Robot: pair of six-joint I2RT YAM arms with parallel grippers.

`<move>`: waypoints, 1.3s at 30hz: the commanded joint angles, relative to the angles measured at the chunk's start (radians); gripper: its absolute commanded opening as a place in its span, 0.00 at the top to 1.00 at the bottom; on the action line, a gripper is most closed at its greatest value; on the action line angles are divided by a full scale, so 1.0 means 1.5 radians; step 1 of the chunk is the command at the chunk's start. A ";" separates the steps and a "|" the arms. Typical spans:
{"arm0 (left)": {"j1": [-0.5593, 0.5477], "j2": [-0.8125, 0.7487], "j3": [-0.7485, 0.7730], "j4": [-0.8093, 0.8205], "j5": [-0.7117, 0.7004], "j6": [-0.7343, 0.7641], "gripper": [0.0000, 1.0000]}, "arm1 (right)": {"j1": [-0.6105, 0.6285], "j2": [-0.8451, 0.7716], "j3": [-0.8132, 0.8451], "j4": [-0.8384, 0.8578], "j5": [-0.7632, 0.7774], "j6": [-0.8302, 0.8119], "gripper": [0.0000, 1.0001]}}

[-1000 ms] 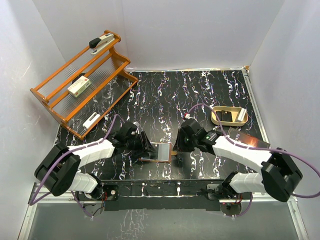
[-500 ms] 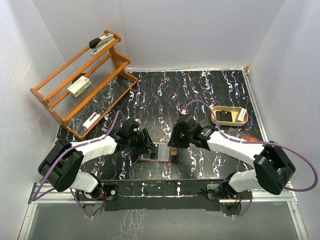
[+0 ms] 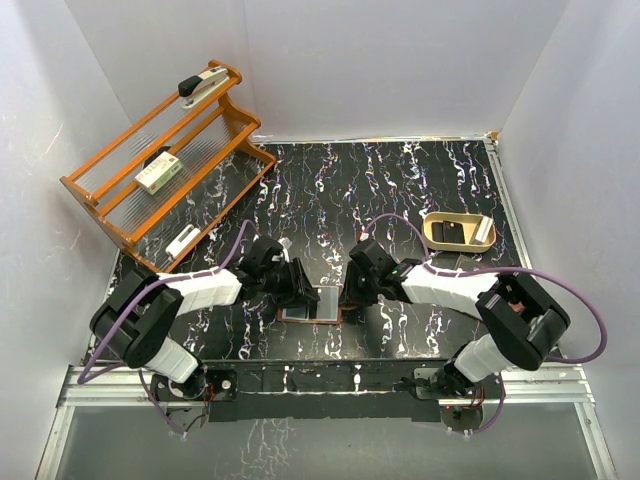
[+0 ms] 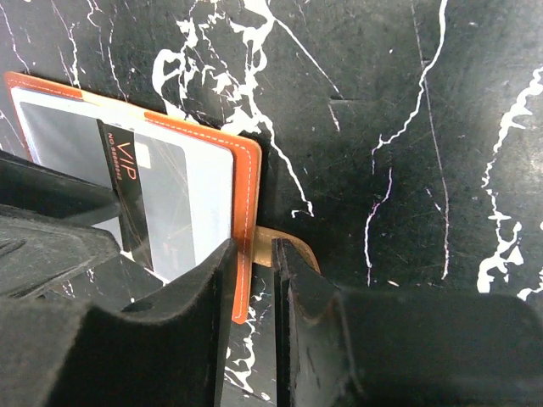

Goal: Put the credit cards into the card holder
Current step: Insert the credit card into the card holder.

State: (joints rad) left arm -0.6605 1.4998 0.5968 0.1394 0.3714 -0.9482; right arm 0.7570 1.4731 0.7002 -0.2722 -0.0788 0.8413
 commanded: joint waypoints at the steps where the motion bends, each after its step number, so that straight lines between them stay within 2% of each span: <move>1: -0.004 0.022 0.011 0.025 0.029 0.012 0.59 | 0.001 0.008 -0.026 0.083 -0.005 -0.004 0.78; 9: -0.017 0.035 0.019 0.107 0.066 -0.009 0.62 | 0.003 0.029 -0.038 0.119 -0.015 -0.014 0.83; 14: -0.027 0.024 0.033 0.101 0.052 0.005 0.62 | 0.003 0.017 -0.026 0.089 0.011 -0.033 0.85; 22: -0.025 -0.033 0.064 -0.044 -0.013 0.013 0.53 | 0.003 -0.031 0.049 -0.060 0.110 -0.062 0.76; 29: 0.001 -0.101 0.048 -0.155 -0.057 0.019 0.47 | 0.008 -0.084 0.066 -0.057 0.058 -0.037 0.76; 34: 0.053 -0.143 0.012 -0.177 -0.028 0.018 0.47 | 0.035 -0.073 0.079 -0.027 0.038 -0.009 0.76; 39: 0.107 -0.179 -0.037 -0.132 0.033 0.001 0.45 | 0.087 -0.017 0.132 -0.025 0.055 0.004 0.74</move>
State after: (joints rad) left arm -0.5480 1.2850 0.5858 -0.0616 0.3401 -0.9348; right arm 0.8330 1.3960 0.7979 -0.3634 -0.0071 0.8192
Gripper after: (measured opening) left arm 0.545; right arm 0.256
